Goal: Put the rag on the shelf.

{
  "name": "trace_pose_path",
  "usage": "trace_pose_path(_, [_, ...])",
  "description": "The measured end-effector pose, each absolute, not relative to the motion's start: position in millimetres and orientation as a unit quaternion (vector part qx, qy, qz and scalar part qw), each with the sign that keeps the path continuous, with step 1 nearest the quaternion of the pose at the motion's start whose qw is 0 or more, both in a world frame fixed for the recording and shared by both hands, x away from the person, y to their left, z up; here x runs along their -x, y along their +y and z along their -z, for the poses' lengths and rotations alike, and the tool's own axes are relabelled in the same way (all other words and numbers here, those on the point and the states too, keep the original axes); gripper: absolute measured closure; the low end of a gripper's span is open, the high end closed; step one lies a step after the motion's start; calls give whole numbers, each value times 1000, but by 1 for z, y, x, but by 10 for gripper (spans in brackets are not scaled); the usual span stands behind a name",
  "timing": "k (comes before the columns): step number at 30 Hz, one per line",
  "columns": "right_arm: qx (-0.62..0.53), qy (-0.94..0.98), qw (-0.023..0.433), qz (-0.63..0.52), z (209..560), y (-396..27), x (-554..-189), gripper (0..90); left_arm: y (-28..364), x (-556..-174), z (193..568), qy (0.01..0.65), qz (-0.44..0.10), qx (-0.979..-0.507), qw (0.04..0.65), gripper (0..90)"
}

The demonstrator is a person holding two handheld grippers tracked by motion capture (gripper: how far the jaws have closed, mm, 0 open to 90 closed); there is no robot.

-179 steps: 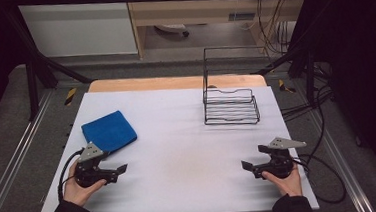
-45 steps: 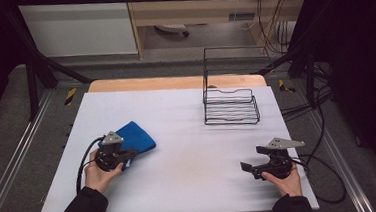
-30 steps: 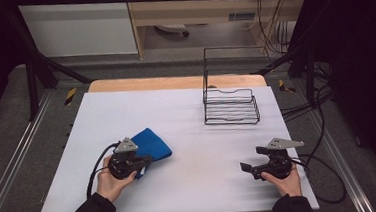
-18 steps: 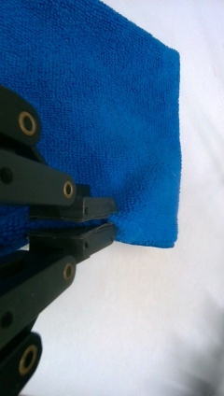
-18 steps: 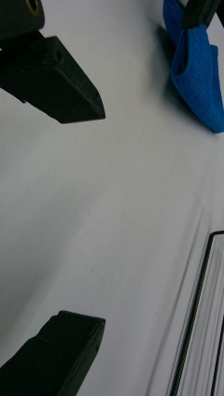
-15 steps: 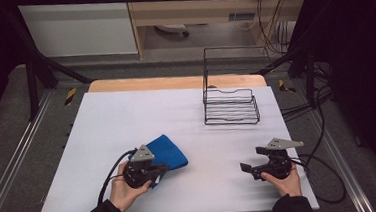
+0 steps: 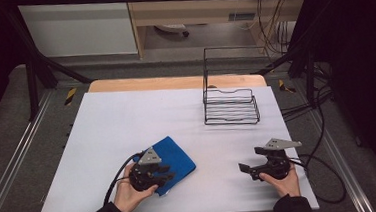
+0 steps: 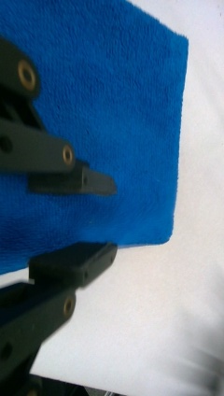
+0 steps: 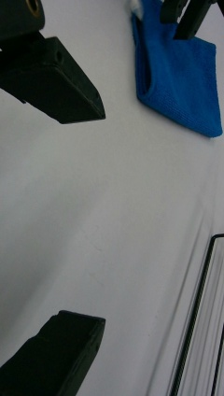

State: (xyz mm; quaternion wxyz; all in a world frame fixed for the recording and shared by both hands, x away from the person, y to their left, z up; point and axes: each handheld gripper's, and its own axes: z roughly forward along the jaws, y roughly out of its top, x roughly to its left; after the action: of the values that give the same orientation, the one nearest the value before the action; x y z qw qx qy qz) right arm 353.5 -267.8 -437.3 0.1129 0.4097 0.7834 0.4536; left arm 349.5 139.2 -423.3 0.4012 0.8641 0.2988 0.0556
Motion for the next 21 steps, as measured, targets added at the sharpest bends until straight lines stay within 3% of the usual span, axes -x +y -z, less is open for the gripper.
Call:
trace_pose_path(1, [-410, 783, 113, -454, 437, -268, -353, 33, 141, -350, 422, 302, -59, -863, 401, 610])
trace_pose_path(4, [-405, 783, 108, -460, 435, -259, -354, 55, 150, -352, 419, 311, -68, -860, 399, 487])
trace_pose_path(14, [-389, 793, 95, -459, 424, -213, -363, 106, 190, -365, 410, 343, -103, -840, 407, 228])
trace_pose_path(21, [-386, 801, 93, -448, 421, -183, -373, 110, 208, -369, 416, 358, -109, -836, 400, 124])
